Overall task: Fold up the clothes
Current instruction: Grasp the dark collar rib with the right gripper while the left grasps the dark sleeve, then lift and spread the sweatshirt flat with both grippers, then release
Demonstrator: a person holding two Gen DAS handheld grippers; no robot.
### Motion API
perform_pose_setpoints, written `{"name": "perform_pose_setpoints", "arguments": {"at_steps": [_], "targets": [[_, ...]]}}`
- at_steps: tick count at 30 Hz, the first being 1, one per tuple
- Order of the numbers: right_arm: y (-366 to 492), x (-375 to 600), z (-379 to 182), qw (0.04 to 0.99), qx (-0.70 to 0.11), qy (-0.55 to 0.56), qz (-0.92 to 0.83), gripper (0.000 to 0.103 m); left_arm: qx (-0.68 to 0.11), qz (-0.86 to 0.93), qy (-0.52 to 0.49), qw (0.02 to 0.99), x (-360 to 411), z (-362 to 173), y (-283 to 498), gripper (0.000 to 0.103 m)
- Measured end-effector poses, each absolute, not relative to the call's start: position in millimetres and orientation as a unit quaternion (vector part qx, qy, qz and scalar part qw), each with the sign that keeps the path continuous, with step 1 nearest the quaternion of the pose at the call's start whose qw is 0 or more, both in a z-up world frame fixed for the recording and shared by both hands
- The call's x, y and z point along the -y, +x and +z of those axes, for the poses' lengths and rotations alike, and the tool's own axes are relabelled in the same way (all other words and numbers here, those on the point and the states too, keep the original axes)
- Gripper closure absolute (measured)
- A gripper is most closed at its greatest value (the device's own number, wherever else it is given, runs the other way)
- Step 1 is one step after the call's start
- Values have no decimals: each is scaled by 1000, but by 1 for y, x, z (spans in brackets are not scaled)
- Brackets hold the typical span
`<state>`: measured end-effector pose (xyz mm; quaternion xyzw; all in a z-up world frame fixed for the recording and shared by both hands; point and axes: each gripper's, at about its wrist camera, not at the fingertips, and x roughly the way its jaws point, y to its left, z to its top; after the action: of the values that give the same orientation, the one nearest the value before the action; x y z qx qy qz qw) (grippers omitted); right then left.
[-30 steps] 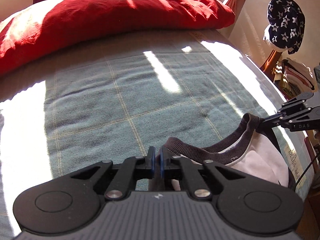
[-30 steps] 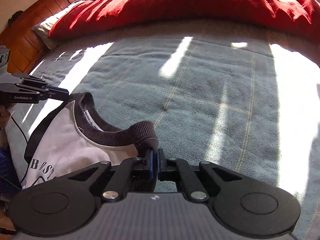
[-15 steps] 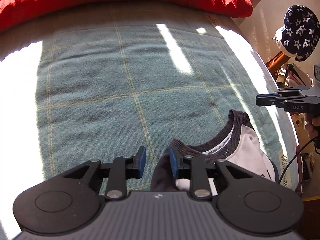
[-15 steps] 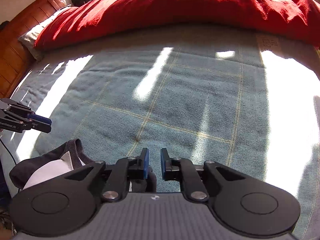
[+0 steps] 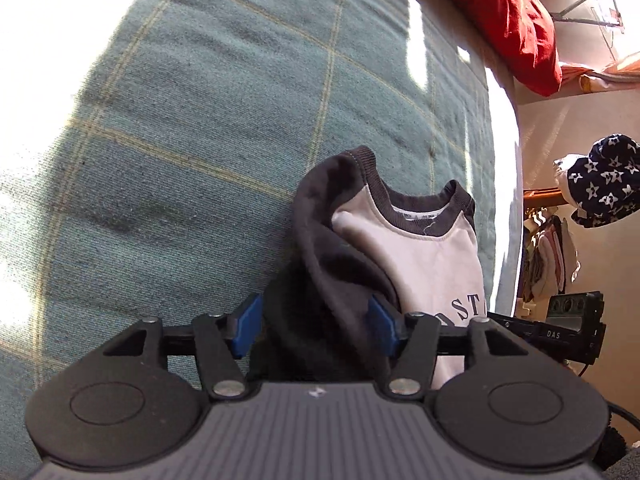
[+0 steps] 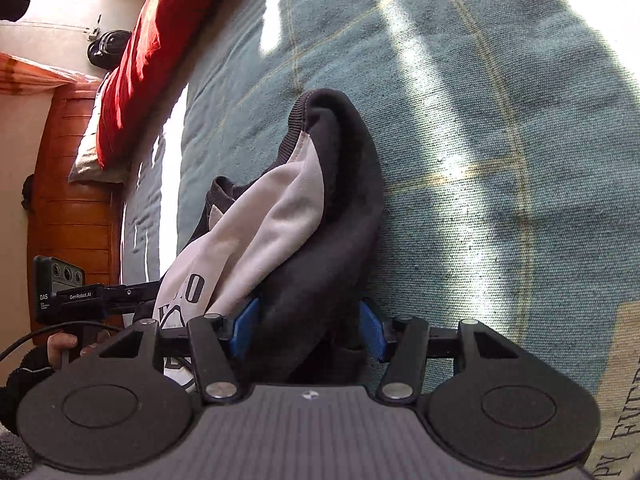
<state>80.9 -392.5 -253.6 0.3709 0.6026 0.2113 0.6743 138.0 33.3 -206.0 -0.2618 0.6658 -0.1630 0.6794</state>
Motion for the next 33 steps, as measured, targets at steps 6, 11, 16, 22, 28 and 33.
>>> {"name": "perform_pose_setpoints", "arguments": {"at_steps": [6,11,16,22,28,33], "targets": [[85,380,-241,703,-573,356,227,75,-635,-205,-247,702,-15,-199,138,51],[96,368,-229,730,-568,298,234,95,-618,-236,-160,732,6,-190,143,93],[105,368,-213,763,-558,235,226,96,-579,-218,-116,777,0,-171,155,100],[123,370,-181,813,-532,124,202,97,-531,-198,-75,820,-11,-141,186,101],[152,377,-149,851,-495,41,170,97,-479,-198,-46,854,-12,-108,221,103],[166,388,-128,866,-478,13,150,97,-443,-184,-36,876,-17,-84,240,103]]}}
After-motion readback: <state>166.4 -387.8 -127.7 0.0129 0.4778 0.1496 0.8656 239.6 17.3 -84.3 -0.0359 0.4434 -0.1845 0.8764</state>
